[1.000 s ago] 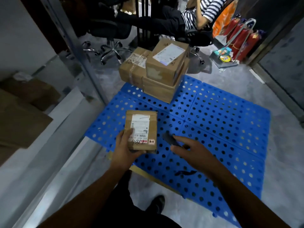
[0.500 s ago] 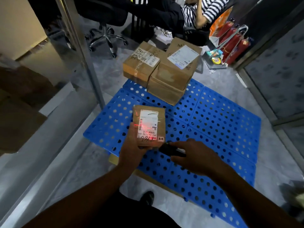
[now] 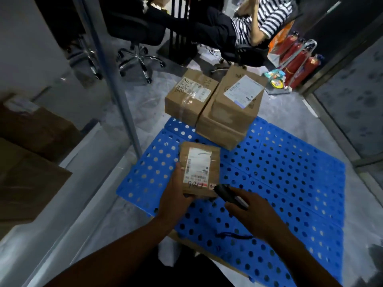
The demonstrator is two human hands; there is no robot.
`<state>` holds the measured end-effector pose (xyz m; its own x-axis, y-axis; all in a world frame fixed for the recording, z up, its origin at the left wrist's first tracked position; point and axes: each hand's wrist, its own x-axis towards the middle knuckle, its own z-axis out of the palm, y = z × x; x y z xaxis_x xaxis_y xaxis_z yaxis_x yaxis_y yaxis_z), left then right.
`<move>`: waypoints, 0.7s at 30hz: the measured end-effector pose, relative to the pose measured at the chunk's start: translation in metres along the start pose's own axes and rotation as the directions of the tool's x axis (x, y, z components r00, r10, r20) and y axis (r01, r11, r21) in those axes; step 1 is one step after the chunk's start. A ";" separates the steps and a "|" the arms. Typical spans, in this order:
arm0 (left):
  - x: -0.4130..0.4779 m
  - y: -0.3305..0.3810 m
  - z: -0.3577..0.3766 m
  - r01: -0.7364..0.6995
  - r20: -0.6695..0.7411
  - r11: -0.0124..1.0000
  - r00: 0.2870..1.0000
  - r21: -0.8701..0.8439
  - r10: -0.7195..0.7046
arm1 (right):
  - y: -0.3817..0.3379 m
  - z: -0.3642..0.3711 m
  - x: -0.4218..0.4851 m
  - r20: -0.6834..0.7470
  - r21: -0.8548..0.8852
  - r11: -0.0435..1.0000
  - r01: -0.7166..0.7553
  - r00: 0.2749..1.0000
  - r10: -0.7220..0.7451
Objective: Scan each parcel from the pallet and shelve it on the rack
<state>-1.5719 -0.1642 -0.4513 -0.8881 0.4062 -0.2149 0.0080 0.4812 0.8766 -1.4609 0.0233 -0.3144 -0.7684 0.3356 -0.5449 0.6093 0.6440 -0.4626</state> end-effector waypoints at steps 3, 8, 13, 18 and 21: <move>-0.001 0.007 -0.016 0.021 -0.144 0.995 0.989 -0.102 -0.036 | 0.006 -0.001 0.024 -0.035 0.101 0.994 -0.048 0.998 0.051; -0.006 0.023 -0.062 0.056 -0.400 0.994 0.912 -0.092 -0.089 | -0.019 -0.001 0.072 0.075 0.225 0.973 0.059 0.994 -0.078; 0.009 0.038 -0.114 0.056 -0.615 0.998 0.788 0.030 -0.026 | -0.092 0.003 0.117 0.099 0.371 0.895 0.247 0.948 -0.302; 0.064 0.057 -0.181 0.091 -0.760 0.995 0.649 0.044 -0.025 | -0.177 0.001 0.156 0.075 0.448 0.819 0.358 0.898 -0.434; 0.107 0.053 -0.217 0.115 -0.803 0.993 0.592 -0.010 -0.076 | -0.223 0.005 0.187 0.095 0.479 0.796 0.370 0.880 -0.466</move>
<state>-1.7658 -0.2634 -0.3343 -0.8949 -0.4197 0.1518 -0.0984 0.5172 0.8502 -1.7395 -0.0610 -0.3169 -0.9413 -0.0699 -0.3303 0.2946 0.3079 -0.9047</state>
